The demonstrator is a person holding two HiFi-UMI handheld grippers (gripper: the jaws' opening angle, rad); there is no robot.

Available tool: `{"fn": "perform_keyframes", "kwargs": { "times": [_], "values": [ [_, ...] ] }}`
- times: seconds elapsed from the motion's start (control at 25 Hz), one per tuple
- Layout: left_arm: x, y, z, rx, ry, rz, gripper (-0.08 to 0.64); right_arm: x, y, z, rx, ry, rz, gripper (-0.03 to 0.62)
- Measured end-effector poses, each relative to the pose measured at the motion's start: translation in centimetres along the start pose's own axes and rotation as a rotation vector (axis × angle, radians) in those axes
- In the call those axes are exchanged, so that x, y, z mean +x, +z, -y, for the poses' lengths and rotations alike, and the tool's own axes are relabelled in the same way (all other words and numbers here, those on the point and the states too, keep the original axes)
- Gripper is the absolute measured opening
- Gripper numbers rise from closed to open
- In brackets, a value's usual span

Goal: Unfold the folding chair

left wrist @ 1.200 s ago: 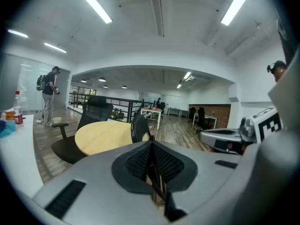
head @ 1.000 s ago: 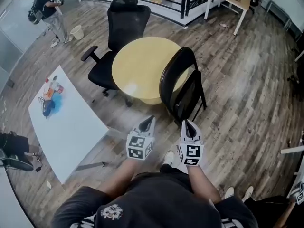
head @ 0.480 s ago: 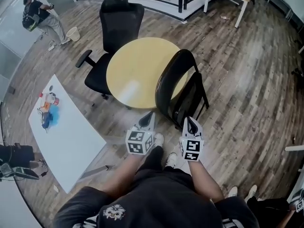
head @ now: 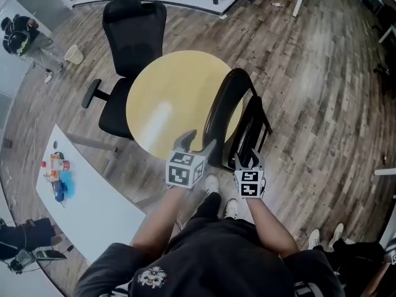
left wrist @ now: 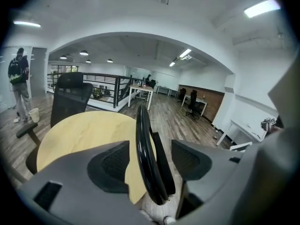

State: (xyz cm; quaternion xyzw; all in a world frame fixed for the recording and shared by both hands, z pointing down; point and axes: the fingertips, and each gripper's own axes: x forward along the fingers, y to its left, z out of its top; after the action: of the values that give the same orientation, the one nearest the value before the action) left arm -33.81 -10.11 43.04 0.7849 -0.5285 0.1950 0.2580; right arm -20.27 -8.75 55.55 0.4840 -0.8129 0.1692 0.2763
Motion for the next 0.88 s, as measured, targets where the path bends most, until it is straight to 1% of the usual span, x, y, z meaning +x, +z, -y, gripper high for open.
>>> {"fn": "perform_keyframes", "kwargs": {
  "times": [0.12,0.28,0.44,0.6,0.68,0.76,0.88],
  "values": [
    [2.8,1.1,-0.8,-0.001,-0.066,-0.069,0.275,3.2,-0.5,0.3,0.023,-0.011,-0.082,0.248],
    [6.0,1.2,-2.2,-0.041,-0.138,-0.149,0.275,7.2,-2.3,0.4,0.062,-0.024,-0.200,0.296],
    [8.5,1.4,-2.7,-0.041,-0.195,-0.210,0.273,10.4,-3.7,1.3,0.090,-0.051,-0.288,0.313],
    [11.1,-0.2,-2.0,-0.064,-0.284,-0.315,0.268,12.9,-5.0,1.7,0.076,-0.074,-0.373,0.321],
    [11.9,-0.4,-1.8,-0.074,-0.309,-0.344,0.264,14.0,-5.5,1.8,0.066,-0.092,-0.405,0.321],
    [12.5,-0.3,-1.7,-0.073,-0.319,-0.354,0.253,14.9,-5.7,2.0,0.050,-0.112,-0.432,0.321],
    [13.3,-0.5,-1.3,-0.070,-0.314,-0.363,0.202,15.5,-5.8,2.3,0.033,-0.132,-0.463,0.321]
  ]
}}
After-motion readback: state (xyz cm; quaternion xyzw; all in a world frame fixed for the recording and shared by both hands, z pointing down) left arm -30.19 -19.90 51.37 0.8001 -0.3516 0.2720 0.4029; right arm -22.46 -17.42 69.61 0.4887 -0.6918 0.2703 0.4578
